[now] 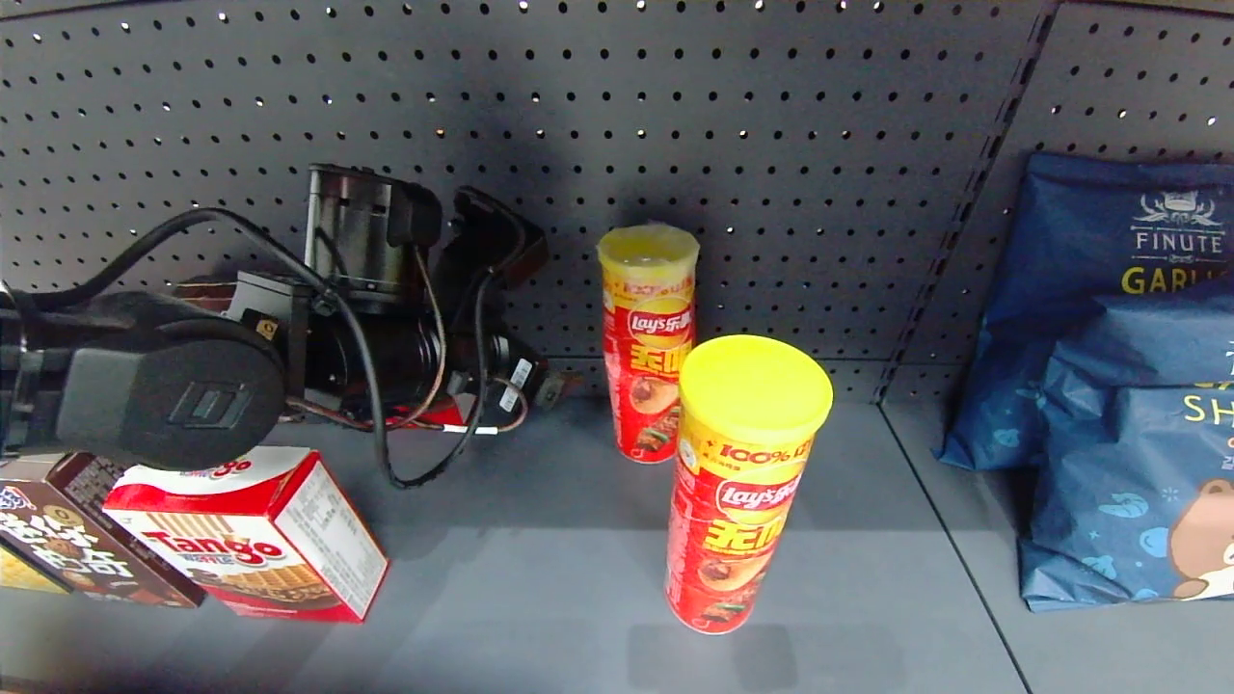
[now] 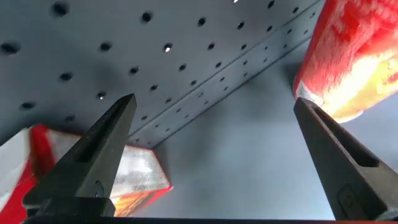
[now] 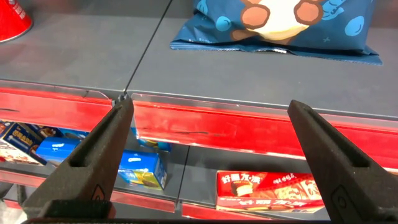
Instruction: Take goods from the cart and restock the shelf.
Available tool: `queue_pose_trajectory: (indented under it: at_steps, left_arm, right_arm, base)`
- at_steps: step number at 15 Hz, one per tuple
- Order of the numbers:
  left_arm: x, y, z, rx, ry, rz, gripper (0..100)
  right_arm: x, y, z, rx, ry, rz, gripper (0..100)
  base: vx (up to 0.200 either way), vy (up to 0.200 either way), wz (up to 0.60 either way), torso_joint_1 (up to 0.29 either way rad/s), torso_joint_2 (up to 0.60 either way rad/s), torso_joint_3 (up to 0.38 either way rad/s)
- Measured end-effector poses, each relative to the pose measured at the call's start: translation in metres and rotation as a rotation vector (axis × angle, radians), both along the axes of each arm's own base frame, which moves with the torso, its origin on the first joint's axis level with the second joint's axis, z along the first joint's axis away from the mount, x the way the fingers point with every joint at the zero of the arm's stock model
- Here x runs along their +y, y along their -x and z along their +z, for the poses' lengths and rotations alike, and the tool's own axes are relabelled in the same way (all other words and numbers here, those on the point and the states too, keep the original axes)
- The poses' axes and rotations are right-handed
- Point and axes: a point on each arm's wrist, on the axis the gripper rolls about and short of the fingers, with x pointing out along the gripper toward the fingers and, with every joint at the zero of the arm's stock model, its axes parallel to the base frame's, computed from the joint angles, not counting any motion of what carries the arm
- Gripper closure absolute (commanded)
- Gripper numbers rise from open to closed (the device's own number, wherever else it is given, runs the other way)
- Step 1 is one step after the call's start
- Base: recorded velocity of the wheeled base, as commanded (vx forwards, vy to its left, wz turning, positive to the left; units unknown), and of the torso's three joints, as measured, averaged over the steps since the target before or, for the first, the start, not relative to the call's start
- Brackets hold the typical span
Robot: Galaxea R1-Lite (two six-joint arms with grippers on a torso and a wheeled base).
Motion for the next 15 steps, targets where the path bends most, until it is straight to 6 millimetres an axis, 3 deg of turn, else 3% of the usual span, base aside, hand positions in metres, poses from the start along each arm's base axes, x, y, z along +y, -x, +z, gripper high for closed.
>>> queue_pose_trajectory:
  at_steps: [15]
  left_arm:
    - [-0.036,-0.006,-0.02,0.029,-0.014,-0.054,0]
  right_arm:
    - [0.0,0.0,0.0,0.0,0.0,0.0,0]
  base:
    - [0.0,0.0,0.0,0.0,0.0,0.0]
